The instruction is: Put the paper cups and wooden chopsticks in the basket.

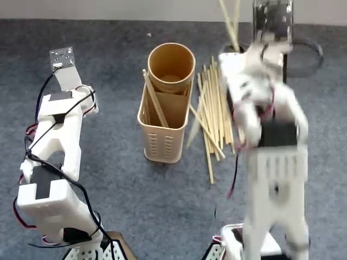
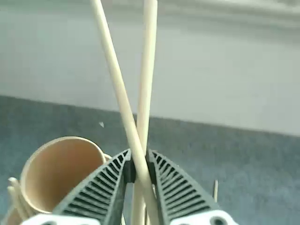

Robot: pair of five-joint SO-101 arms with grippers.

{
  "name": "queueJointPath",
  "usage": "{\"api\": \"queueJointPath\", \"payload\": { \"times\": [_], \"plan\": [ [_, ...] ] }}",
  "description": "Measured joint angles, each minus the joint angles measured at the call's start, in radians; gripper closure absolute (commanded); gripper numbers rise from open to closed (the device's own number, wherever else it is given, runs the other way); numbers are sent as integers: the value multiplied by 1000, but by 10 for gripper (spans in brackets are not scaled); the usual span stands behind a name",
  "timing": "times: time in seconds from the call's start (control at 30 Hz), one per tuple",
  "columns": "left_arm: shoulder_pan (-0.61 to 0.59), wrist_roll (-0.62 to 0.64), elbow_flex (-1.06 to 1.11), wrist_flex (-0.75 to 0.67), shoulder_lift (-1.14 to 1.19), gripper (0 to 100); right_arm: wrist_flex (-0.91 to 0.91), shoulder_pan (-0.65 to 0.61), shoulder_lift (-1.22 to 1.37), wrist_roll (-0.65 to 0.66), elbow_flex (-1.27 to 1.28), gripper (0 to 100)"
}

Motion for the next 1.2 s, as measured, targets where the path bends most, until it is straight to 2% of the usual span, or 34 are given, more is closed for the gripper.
{"api": "queueJointPath", "payload": {
  "times": [0.2, 0.37, 0.6, 0.97, 1.2],
  "plan": [
    [0, -2, 0, 0, 0, 832, -213, -37, -253, -21, 201, 994],
    [3, -64, 0, -29, 0, 832, -358, -143, -264, -63, 259, 994],
    [9, -72, 0, -34, 0, 832, -575, -265, -255, -63, 408, 994],
    [9, -72, 0, -34, 0, 832, -609, -284, -81, -109, 456, 982],
    [9, -72, 0, -34, 0, 832, -565, -284, -107, -112, 569, 854]
  ]
}}
